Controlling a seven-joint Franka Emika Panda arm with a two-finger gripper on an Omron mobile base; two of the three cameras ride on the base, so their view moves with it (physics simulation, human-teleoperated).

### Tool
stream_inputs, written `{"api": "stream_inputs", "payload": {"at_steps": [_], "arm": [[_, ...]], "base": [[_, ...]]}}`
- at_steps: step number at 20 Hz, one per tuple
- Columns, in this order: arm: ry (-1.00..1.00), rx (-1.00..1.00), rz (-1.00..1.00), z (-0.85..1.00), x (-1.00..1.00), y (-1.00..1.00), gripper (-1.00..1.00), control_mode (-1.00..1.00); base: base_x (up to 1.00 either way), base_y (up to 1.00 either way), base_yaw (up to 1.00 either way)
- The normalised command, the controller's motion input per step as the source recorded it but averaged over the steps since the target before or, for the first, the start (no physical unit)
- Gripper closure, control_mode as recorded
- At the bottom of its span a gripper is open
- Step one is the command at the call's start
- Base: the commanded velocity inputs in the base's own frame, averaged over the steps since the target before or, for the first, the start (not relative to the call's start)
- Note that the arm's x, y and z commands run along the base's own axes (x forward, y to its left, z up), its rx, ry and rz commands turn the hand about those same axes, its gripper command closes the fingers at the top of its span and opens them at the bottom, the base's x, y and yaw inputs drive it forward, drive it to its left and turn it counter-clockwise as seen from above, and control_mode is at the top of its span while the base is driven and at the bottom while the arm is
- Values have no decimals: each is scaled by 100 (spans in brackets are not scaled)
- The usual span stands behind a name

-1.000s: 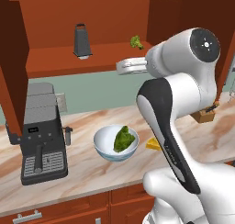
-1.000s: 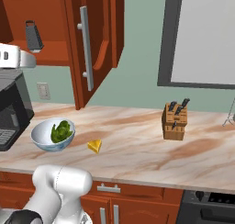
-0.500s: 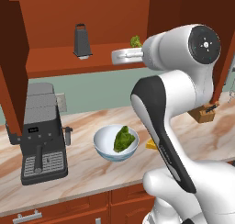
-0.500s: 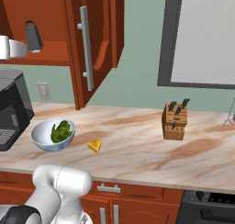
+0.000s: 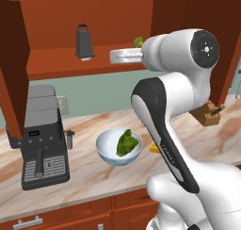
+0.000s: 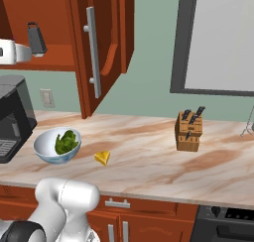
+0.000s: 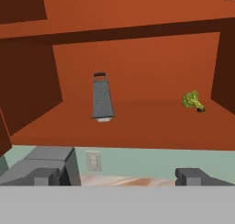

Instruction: Pick the cheese from the fridge and the cheese grater from the cabinet and place them next to the salad bowl.

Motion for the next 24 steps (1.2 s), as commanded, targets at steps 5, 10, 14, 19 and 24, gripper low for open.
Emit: {"api": "stream_inputs", "payload": {"at_steps": [5,10,14,19,24], "arm": [[0,0,1,2,17,23,-100,-100],[-1,-1,0,0,25,12,-100,-100],[0,-1,0,0,39,0,-100,-100],[-3,-3,1,0,37,4,-100,-100],[-8,-2,4,-1,36,19,-100,-100]], "base": [[0,0,0],[0,0,0],[0,0,0],[0,0,0],[0,0,0]]}}
